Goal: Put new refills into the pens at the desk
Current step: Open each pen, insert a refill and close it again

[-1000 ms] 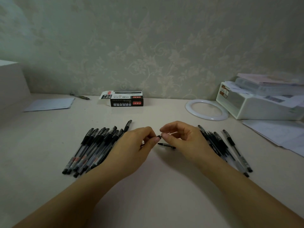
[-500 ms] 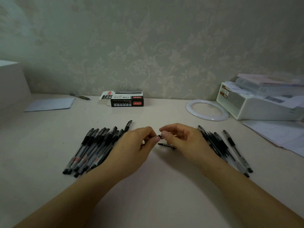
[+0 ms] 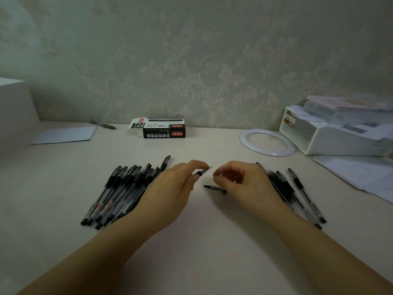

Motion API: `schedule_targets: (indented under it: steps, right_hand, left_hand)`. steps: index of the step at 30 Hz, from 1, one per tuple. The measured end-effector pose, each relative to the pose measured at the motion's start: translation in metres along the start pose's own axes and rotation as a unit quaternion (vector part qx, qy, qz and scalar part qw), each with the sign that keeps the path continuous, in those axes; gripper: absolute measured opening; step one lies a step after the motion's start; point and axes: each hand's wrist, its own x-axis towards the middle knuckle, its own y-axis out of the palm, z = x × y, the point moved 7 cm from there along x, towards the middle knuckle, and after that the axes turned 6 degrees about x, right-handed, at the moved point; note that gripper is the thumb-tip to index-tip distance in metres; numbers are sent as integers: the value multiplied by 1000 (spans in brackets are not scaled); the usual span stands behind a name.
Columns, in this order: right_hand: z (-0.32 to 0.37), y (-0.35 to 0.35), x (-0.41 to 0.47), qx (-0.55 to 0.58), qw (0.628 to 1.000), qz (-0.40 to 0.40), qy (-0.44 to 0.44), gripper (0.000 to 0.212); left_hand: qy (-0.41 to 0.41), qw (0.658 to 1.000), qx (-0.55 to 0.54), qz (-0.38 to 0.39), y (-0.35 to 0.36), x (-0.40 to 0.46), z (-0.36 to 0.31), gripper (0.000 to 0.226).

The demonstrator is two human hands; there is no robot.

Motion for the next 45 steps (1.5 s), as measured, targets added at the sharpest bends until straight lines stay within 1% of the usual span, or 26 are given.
schedule_targets:
  steps: [2, 4, 6, 12, 16, 19, 22, 24, 26, 28, 30, 35, 39, 41, 43, 45]
  right_hand:
    - [5, 12, -5, -124, 990, 53, -43, 15]
    - [7, 17, -6, -178, 979, 79, -68, 19]
    - [10, 17, -5, -207, 972, 81, -81, 18]
    - [11, 17, -6, -181, 977, 78, -77, 13]
    - [9, 24, -8, -199, 971, 104, -85, 9]
    - [9, 28, -9, -206, 968, 116, -87, 10]
    - [9, 26, -9, -202, 969, 105, -92, 11]
    - [11, 20, -7, -172, 979, 68, -86, 10]
    - [10, 14, -4, -84, 995, 32, -48, 9]
    - [5, 15, -4, 52, 998, 38, 12, 11]
    - [2, 17, -6, 136, 988, 47, 52, 12]
    - [0, 18, -7, 208, 973, 38, 92, 12]
    - [-5, 16, -7, 267, 955, 29, 124, 16]
    - [-7, 9, -4, 305, 941, -15, 142, 17]
    - [-10, -6, 0, 360, 917, -92, 144, 17]
    - [-13, -27, 3, 387, 896, -175, 129, 18]
  left_hand:
    - [-3, 1000, 1, 3, 1, -1, 1, 32]
    - [-6, 1000, 1, 6, 3, -1, 2, 32]
    - [-10, 1000, -2, 7, 4, -1, 3, 31]
    - [-18, 1000, -12, 19, 8, -2, 6, 29]
    - [-17, 1000, -13, 18, 8, -2, 7, 29]
    - [-15, 1000, -13, 17, 9, -1, 7, 28]
    - [-12, 1000, -13, 14, 9, -1, 7, 29]
    - [-7, 1000, -19, 4, 7, -1, 7, 29]
    - [0, 999, -31, -12, 4, 0, 5, 30]
    - [13, 999, -41, -19, 2, 1, 2, 30]
    - [30, 998, -54, -19, 2, 1, -2, 30]
    - [44, 997, -59, -32, -1, 1, -5, 30]
    - [39, 997, -61, -32, 1, 1, -5, 31]
    - [27, 998, -49, -39, 0, 1, -2, 31]
    - [15, 998, -38, -38, 0, 1, 1, 31]
    - [4, 999, -28, -37, 0, 1, 3, 30]
